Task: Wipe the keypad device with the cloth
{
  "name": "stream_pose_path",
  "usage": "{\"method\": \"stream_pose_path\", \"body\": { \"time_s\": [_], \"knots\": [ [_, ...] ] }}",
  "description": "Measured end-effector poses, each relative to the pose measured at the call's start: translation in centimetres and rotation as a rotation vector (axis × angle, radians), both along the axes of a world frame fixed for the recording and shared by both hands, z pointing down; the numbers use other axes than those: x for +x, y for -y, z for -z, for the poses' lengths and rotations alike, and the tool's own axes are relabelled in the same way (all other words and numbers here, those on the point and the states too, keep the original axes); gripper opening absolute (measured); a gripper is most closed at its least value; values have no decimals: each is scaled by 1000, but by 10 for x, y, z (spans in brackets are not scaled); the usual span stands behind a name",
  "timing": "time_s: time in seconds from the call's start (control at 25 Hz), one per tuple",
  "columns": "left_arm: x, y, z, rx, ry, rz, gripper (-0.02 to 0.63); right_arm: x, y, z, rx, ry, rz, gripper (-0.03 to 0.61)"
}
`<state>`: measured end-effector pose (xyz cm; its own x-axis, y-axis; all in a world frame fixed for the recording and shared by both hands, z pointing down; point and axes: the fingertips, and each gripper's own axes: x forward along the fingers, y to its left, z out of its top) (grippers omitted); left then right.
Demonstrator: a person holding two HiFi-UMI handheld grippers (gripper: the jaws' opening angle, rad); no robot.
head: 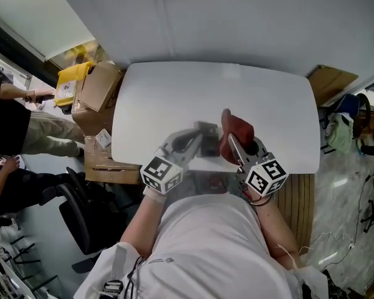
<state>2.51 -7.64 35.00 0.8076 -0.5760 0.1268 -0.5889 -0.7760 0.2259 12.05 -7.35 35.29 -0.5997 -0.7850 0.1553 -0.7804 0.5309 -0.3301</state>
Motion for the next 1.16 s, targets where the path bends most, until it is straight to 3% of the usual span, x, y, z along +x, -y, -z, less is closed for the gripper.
{"method": "stream_pose_path", "body": {
  "time_s": [0.16,0.28,1.16],
  "knots": [
    [-8,0,22,42,-13,27,23,-3,-5,42,151,-70,14,52],
    [-10,0,35,69,-9,51,23,-5,-7,63,213,-82,32,52],
    [-20,-1,54,122,-4,109,23,-8,9,63,210,-71,17,52]
  ]
}}
